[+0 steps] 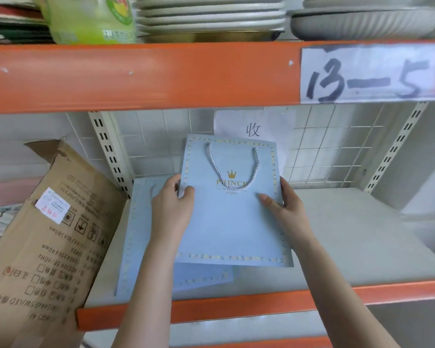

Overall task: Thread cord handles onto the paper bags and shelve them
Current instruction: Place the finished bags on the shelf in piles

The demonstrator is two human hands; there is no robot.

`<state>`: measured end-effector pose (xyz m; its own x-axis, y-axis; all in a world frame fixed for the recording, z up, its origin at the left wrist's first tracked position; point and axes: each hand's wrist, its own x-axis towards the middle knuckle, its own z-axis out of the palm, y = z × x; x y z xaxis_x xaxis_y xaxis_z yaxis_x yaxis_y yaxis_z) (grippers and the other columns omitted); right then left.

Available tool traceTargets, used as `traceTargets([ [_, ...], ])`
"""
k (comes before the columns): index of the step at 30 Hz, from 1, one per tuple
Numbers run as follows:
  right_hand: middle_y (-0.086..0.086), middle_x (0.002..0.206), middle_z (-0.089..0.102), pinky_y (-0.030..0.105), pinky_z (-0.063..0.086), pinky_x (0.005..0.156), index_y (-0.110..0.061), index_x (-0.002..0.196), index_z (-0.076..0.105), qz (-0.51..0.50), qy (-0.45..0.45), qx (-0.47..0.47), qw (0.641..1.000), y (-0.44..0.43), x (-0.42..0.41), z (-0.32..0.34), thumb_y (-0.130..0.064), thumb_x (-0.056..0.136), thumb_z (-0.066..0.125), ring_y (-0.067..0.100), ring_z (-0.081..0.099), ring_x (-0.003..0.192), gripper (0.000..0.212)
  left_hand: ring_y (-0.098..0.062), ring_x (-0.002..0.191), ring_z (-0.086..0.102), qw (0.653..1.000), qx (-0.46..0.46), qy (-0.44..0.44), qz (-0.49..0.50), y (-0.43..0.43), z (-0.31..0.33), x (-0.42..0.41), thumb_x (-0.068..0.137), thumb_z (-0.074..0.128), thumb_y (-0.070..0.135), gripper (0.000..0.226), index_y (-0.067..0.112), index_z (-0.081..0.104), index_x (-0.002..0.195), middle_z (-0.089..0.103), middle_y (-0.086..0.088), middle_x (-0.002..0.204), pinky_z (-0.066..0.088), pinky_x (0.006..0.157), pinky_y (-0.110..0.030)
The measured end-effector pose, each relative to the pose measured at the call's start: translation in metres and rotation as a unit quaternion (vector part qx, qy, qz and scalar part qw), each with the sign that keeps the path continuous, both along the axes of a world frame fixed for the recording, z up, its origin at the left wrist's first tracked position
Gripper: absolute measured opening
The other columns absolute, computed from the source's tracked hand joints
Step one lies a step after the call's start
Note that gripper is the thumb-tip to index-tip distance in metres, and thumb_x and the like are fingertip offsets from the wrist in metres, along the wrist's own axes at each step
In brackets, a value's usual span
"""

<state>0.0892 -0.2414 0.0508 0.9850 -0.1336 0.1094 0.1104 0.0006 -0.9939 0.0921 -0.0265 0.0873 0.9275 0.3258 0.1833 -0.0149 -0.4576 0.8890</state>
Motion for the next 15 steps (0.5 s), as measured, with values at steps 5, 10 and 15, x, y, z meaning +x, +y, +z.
traceTargets([
  [5, -0.002, 0.127, 0.060, 0.039, 0.049, 0.092, -0.028, 0.138, 0.043, -0.087, 0.091, -0.266, 0.956, -0.088, 0.019, -0.008, -0.031, 0.083, 0.069, 0.022, 0.058, 0.113, 0.061, -0.015, 0.116, 0.052, 0.987, -0.015, 0.052, -0.154, -0.074, -0.024, 0.007, 0.093, 0.049, 0.018, 0.054, 0.019, 0.034, 0.145, 0.051, 0.005, 0.136, 0.034, 0.077, -0.006],
  [10, 0.018, 0.124, 0.059, 0.032, 0.039, 0.085, -0.006, 0.134, 0.046, -0.132, 0.177, -0.376, 0.900, -0.125, 0.026, -0.038, -0.023, 0.078, 0.069, 0.033, 0.054, 0.114, 0.063, -0.029, 0.127, 0.043, 0.949, 0.101, 0.192, -0.227, -0.132, -0.073, 0.012, 0.094, 0.046, 0.027, 0.071, 0.018, 0.006, 0.152, 0.030, -0.016, 0.147, 0.035, 0.085, -0.025],
  [15, 0.015, 0.139, 0.045, 0.032, 0.035, 0.095, -0.005, 0.137, 0.043, -0.093, 0.168, -0.491, 0.850, -0.111, 0.015, -0.085, -0.017, 0.096, 0.048, 0.032, 0.048, 0.122, 0.043, -0.038, 0.145, -0.001, 0.893, 0.304, 0.222, -0.247, -0.141, -0.108, 0.006, 0.098, 0.035, 0.035, 0.070, 0.011, -0.002, 0.152, -0.011, -0.030, 0.153, 0.004, 0.116, -0.041],
])
